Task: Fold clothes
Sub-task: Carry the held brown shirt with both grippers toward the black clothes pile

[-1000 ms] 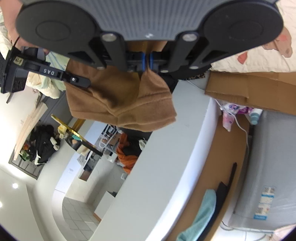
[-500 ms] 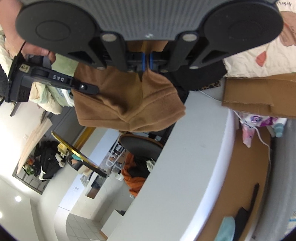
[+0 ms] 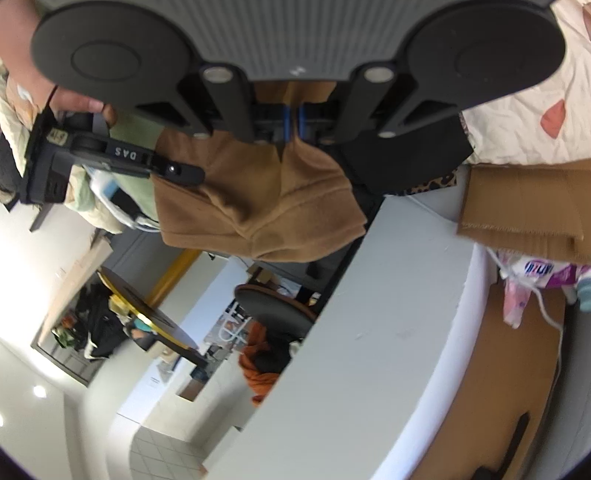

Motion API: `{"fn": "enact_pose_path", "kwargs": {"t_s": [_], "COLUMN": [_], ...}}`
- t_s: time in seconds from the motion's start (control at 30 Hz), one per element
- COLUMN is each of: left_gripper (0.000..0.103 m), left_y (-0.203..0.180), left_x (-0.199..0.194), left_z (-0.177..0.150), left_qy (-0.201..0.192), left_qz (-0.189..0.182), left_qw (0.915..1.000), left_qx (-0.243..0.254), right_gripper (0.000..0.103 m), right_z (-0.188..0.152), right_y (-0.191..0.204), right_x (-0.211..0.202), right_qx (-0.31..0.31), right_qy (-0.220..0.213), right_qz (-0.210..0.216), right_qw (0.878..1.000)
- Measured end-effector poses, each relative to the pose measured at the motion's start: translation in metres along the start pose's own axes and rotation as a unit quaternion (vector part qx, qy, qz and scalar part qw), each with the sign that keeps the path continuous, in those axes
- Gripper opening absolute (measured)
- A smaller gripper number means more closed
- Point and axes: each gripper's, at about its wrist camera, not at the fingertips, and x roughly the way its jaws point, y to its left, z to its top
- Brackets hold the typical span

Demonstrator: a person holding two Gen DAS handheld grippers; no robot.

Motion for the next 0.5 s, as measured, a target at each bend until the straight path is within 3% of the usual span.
{"fn": "enact_pose_path", "kwargs": {"t_s": [0.33,0.5], "left_gripper": [0.005,0.005], "left_y": [0.042,0.052], "left_x": [0.04,0.057], "left_z": [-0.018,-0.027], "left_qy": [-0.007,-0.007], "left_qz": [-0.004,-0.012], "left_qw": [0.9997,0.9994], "left_qx": [-0.021,-0.031], "right_gripper": [0.014,0.014], "right_z": [-0.034,-0.045], "right_y": [-0.015,-0.018], "right_x": [0.06,0.071], "right_qx": [0.022,0.014], "right_qy": [0.016,0.021], "right_qz": [-0.01,-0.022], "right_qw": [1.0,0.999]}}
